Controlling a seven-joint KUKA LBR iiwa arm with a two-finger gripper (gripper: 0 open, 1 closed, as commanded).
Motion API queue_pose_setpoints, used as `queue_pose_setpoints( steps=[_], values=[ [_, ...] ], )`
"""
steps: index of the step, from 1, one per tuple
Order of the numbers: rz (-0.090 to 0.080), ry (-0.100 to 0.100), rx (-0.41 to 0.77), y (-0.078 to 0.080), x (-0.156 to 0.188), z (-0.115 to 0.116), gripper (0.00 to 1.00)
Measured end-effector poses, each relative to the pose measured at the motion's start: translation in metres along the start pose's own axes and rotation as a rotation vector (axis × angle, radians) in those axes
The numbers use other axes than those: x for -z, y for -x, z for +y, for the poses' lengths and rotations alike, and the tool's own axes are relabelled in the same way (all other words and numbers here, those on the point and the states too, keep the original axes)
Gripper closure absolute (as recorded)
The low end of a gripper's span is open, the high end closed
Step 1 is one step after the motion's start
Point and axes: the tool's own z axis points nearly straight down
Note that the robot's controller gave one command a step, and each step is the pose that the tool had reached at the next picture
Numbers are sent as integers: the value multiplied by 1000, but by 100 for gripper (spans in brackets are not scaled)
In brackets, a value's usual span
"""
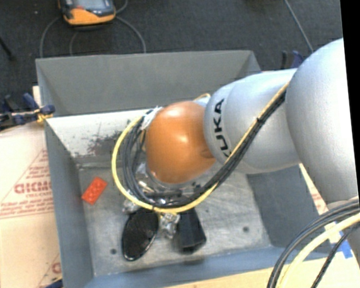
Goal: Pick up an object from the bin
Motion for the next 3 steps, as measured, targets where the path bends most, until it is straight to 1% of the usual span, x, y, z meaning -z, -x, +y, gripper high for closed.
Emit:
queue_pose_setpoints(
  steps=[1,3],
  values=[
    [2,0,108,5,-20,3,100],
    [1,2,106,5,-17,4,100]
  ],
)
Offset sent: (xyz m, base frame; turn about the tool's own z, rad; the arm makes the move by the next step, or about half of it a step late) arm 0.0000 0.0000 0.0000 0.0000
